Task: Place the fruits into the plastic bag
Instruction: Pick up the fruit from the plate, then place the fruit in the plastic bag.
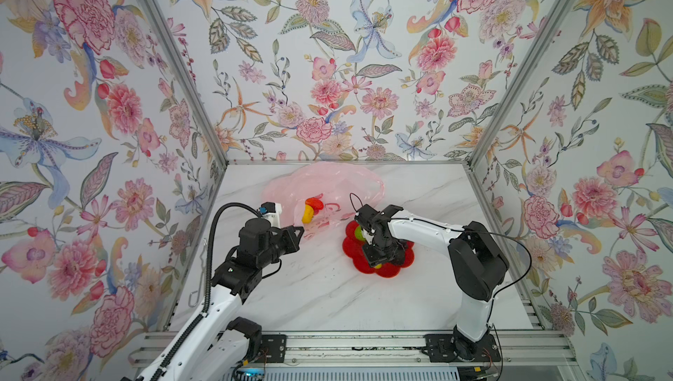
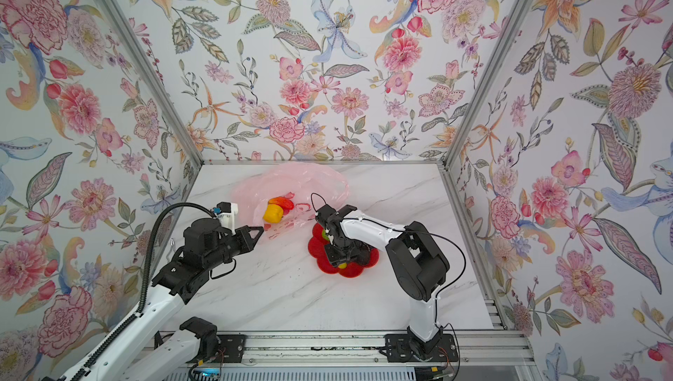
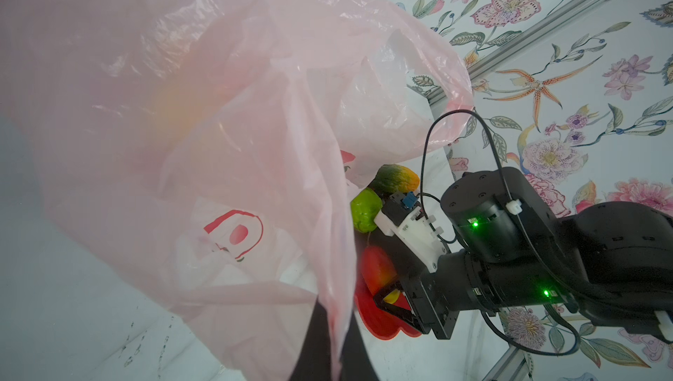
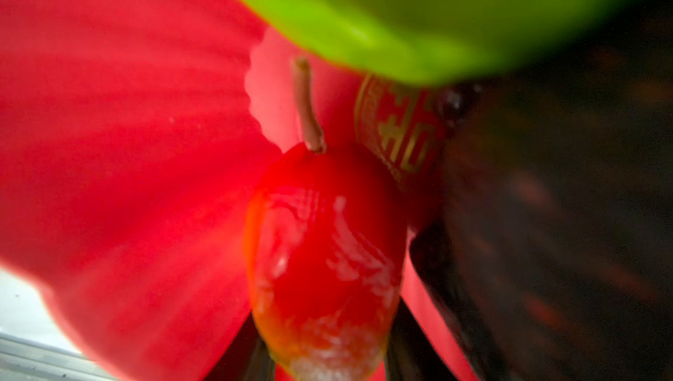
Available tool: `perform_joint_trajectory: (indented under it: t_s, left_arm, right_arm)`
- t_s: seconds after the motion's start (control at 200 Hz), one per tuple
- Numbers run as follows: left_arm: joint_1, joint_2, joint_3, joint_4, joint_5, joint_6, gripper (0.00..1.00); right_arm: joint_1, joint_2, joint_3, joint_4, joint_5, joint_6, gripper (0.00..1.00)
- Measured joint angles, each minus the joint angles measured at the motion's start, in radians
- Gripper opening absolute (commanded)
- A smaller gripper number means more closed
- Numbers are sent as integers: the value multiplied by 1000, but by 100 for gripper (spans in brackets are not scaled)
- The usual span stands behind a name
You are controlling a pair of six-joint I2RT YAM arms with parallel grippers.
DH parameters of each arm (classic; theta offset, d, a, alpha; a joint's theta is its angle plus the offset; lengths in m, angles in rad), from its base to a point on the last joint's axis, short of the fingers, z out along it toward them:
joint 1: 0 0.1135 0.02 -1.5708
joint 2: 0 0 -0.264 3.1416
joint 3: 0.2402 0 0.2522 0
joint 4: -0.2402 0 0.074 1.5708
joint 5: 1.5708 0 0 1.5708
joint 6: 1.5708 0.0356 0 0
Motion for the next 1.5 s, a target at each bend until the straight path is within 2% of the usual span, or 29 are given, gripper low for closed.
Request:
perform_joint_trajectory:
  t_s: [0.49, 0.976, 1.501]
  left_arm:
    - [0, 16, 0, 4, 0, 0, 0]
    - [0, 23, 33, -26, 0, 43, 0]
    - [0, 95, 82, -30, 2, 93, 0]
  right_arm:
    - [0, -158, -77, 52, -29, 45, 30]
    - [-16, -262, -76, 64, -87, 107, 30]
    - [-81, -430, 92, 124, -204, 284, 30]
